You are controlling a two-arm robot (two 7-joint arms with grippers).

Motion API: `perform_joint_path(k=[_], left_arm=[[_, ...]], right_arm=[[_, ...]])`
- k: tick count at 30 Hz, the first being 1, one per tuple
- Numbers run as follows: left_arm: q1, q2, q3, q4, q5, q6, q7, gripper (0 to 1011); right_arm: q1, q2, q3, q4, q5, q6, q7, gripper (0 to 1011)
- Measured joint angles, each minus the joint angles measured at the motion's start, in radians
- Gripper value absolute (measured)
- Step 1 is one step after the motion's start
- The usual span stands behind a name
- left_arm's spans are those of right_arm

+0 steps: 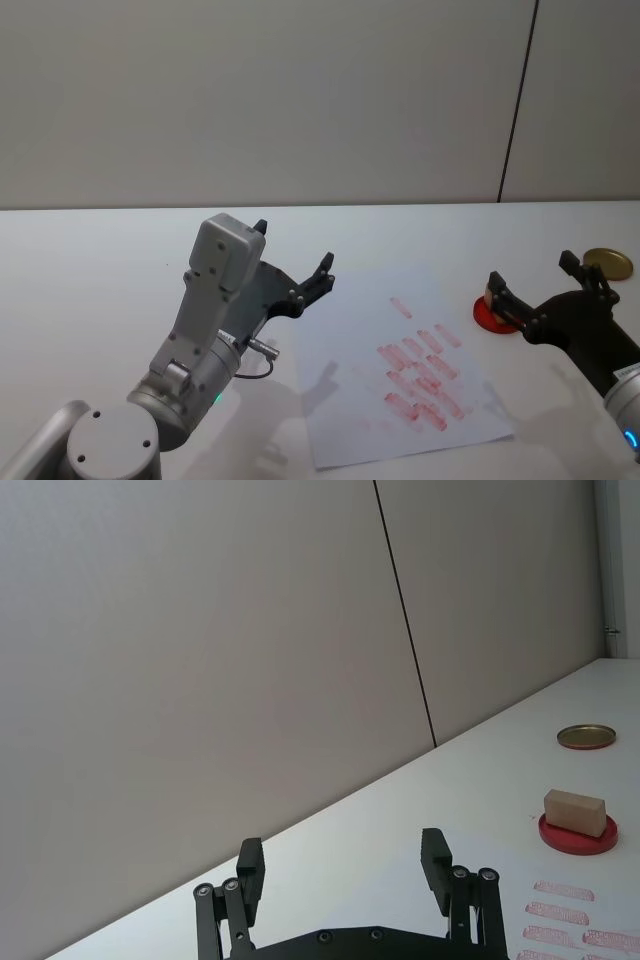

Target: Use the one hand to pick up the stamp and affix it onto the A4 paper.

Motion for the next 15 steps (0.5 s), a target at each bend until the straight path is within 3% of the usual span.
perform_joint_path(k=[15], left_arm=[[0.000,0.000,0.000,0.000,0.000,0.000,0.000,993]], right_arm=[[0.004,-0.008,-0.003,-0.007,-0.008,0.017,-0.013,1003]])
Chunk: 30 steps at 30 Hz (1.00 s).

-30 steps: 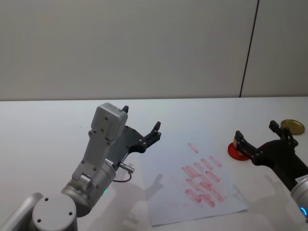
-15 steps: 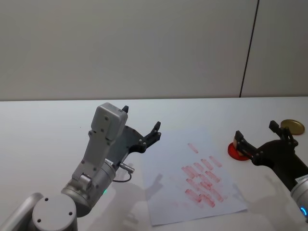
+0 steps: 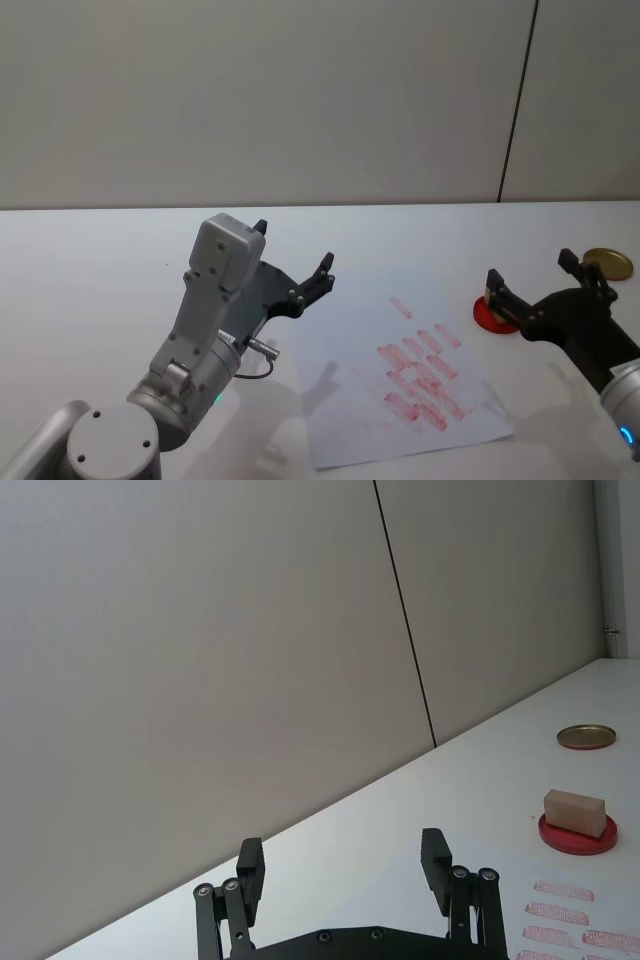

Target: Use the one hand to pick up the stamp and affix it onto the A4 paper.

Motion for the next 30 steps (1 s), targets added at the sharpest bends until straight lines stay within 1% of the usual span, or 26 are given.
perform_joint_path(k=[6,7,13,14,18,20,23,29,30], left_arm=[[0.000,0.000,0.000,0.000,0.000,0.000,0.000,993],[0.000,0.000,0.000,0.000,0.000,0.000,0.000,993],[0.000,0.000,0.000,0.000,0.000,0.000,0.000,993],[0.000,0.000,0.000,0.000,0.000,0.000,0.000,993],[0.000,0.000,0.000,0.000,0.000,0.000,0.000,993],[0.000,0.000,0.000,0.000,0.000,0.000,0.000,993],[0.000,0.000,0.000,0.000,0.000,0.000,0.000,993],[0.000,0.000,0.000,0.000,0.000,0.000,0.000,993],[0.000,0.000,0.000,0.000,0.000,0.000,0.000,993]], right_arm=[[0.016,-0.023,-0.008,-0.012,-0.018,0.059,-0.038,1003],[0.023,-0.032,-0.011,-0.012,-0.023,0.082,-0.051,1003],[0.055,-0.065,-0.017,0.000,-0.038,0.158,-0.091,1003],[0.066,-0.075,-0.018,0.008,-0.042,0.180,-0.102,1003],[0.097,-0.098,-0.018,0.035,-0.044,0.227,-0.122,1003],[0.108,-0.106,-0.018,0.047,-0.044,0.242,-0.130,1003],[0.139,-0.126,-0.015,0.083,-0.037,0.279,-0.144,1003],[0.181,-0.149,-0.007,0.137,-0.026,0.319,-0.154,1003],[0.194,-0.155,-0.005,0.156,-0.023,0.330,-0.155,1003]])
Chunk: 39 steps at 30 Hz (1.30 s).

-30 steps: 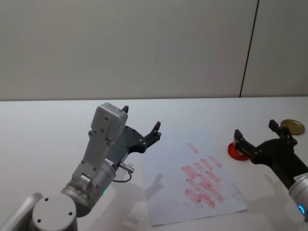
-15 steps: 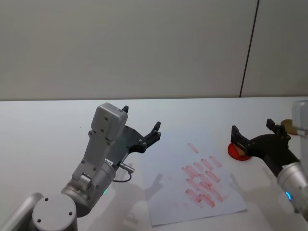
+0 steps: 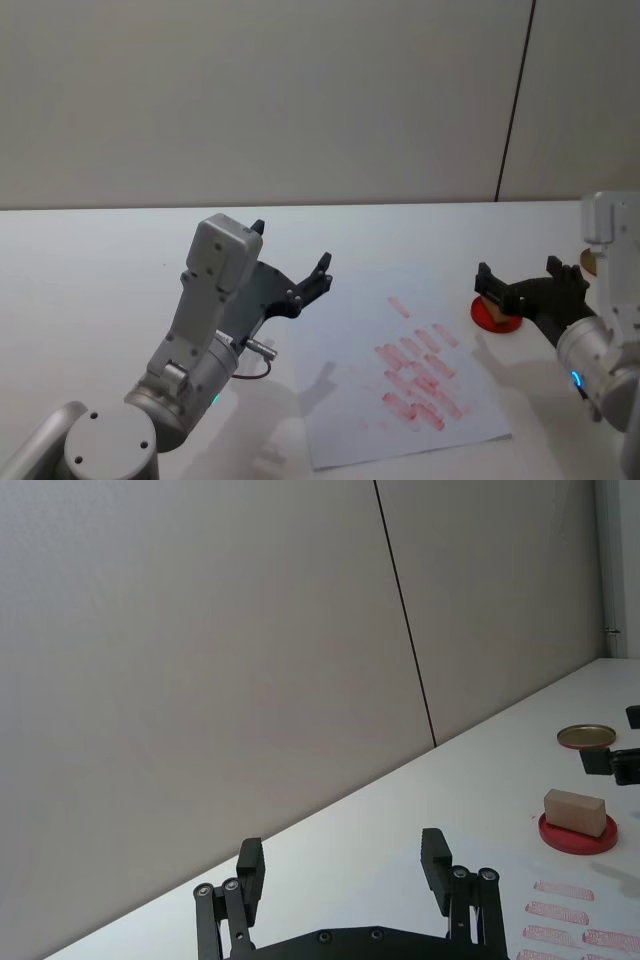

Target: Use the one hand to pick up the stamp and affix it onto the A4 paper.

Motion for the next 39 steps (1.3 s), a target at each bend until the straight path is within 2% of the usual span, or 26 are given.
perform_joint_path(k=[11,23,34,35,39], left_arm=[[0.000,0.000,0.000,0.000,0.000,0.000,0.000,993],[0.000,0.000,0.000,0.000,0.000,0.000,0.000,993],[0.000,0.000,0.000,0.000,0.000,0.000,0.000,993],[0.000,0.000,0.000,0.000,0.000,0.000,0.000,993],[0.000,0.000,0.000,0.000,0.000,0.000,0.000,993]], right_arm=[[0.076,-0.028,0.013,0.114,0.003,0.047,0.013,1003],[0.139,-0.050,0.013,0.226,-0.029,0.069,0.057,992],[0.181,-0.065,0.010,0.310,-0.052,0.078,0.079,733],[0.185,-0.067,0.010,0.320,-0.054,0.079,0.080,666],[0.194,-0.071,0.010,0.339,-0.059,0.079,0.080,545]])
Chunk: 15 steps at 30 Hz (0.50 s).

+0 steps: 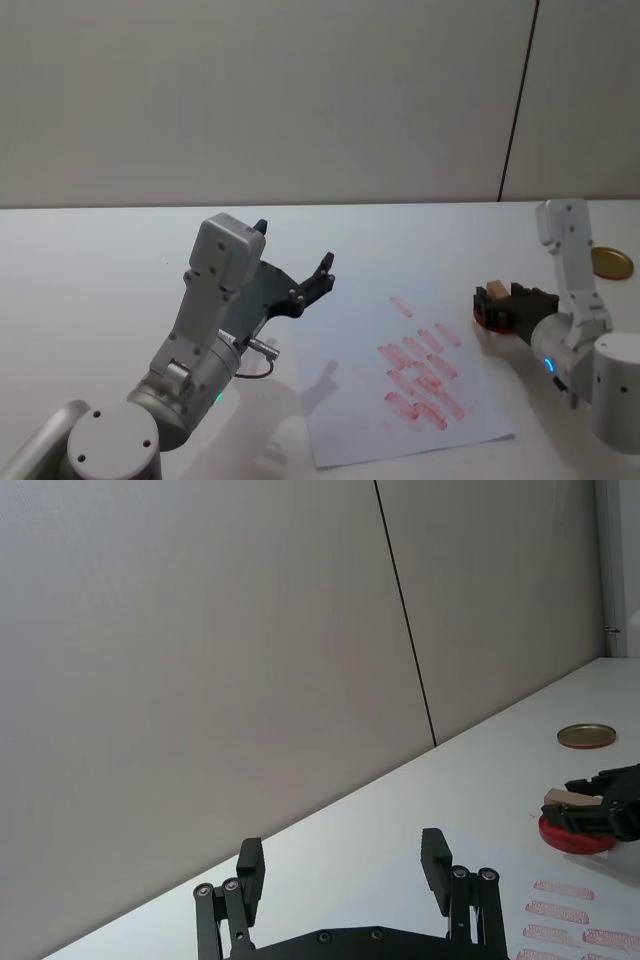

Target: Use the one hand to pick up the stamp and affix it onto the A4 paper.

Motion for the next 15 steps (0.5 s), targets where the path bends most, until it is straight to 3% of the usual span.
perform_joint_path(k=[6,7,10,15], left_arm=[[0.000,0.000,0.000,0.000,0.000,0.000,0.000,993],[0.000,0.000,0.000,0.000,0.000,0.000,0.000,993],[0.000,0.000,0.000,0.000,0.000,0.000,0.000,993],[0.000,0.000,0.000,0.000,0.000,0.000,0.000,993]], right_arm=[[0.007,-0.005,0.000,0.018,-0.007,-0.004,-0.003,391],[0.008,-0.005,0.000,0.019,-0.008,-0.005,-0.004,320],[0.008,-0.006,0.000,0.022,-0.014,-0.008,-0.008,234],[0.008,-0.007,0.000,0.023,-0.022,-0.011,-0.018,220]])
